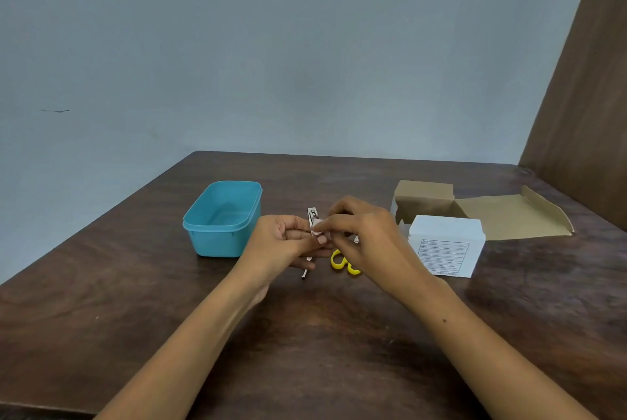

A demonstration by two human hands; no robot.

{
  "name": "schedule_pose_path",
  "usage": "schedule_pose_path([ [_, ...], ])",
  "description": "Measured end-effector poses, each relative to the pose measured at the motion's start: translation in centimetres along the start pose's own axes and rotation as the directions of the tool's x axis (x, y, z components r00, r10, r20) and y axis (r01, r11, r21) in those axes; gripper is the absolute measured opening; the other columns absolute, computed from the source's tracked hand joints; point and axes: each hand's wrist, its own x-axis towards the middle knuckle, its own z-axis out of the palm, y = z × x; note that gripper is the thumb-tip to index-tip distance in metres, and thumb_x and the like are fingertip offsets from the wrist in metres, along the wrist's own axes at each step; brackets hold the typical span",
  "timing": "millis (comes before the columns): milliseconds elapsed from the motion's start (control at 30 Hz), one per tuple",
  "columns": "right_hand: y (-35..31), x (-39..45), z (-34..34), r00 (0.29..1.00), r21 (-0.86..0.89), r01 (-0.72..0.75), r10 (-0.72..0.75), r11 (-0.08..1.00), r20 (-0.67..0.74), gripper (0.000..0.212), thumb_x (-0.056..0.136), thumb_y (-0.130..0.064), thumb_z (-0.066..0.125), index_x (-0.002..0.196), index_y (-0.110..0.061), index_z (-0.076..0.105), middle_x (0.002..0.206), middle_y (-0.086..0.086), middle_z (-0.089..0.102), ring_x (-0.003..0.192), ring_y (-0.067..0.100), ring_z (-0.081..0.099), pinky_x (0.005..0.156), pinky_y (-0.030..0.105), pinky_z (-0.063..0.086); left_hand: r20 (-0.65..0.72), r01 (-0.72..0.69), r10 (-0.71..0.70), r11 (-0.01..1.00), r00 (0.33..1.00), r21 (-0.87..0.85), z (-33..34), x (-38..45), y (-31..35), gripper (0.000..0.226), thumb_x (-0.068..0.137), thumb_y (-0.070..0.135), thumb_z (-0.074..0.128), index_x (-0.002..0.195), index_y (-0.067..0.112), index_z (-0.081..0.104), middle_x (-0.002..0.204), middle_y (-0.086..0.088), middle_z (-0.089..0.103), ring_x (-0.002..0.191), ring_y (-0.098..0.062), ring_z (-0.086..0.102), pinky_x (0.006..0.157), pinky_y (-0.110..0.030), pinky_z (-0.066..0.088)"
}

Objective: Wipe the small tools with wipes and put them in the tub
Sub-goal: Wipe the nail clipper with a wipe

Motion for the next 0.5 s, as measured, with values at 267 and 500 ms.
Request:
schedule_pose_path([
  [267, 0.07, -0.04, -0.19, 1.0, -0.103, -0.004, 0.001, 0.995, -0.024, 0.015, 0.078, -0.016, 0.058, 0.082, -0.015, 0.072, 0.082, 0.003, 0.063, 0.073, 0.02, 0.061, 0.054, 0.031, 0.049, 0.034, 0.007, -0.006, 1.0, 0.999, -0.006, -0.1, -0.32, 0.19, 0.022, 0.077, 0.007, 0.073, 0.096, -0.003, 0.067, 0.084, -0.012, 0.076, 0.079, -0.019, 0.074, 0.053, -0.017, 0.054],
  [500, -0.03, -0.13, -0.43, 0.995, 0.045, -0.008, 0.012, 0.999, -0.095, 0.018, 0.086, -0.015, 0.058, 0.096, -0.019, 0.073, 0.091, -0.002, 0.063, 0.079, 0.007, 0.059, 0.065, 0.018, 0.047, 0.025, 0.012, -0.012, 1.0, 1.0, -0.01, 0.1, -0.35, 0.34, 0.018, 0.078, 0.007, 0.073, 0.094, -0.001, 0.069, 0.081, -0.011, 0.076, 0.075, -0.017, 0.074, 0.052, -0.016, 0.054],
])
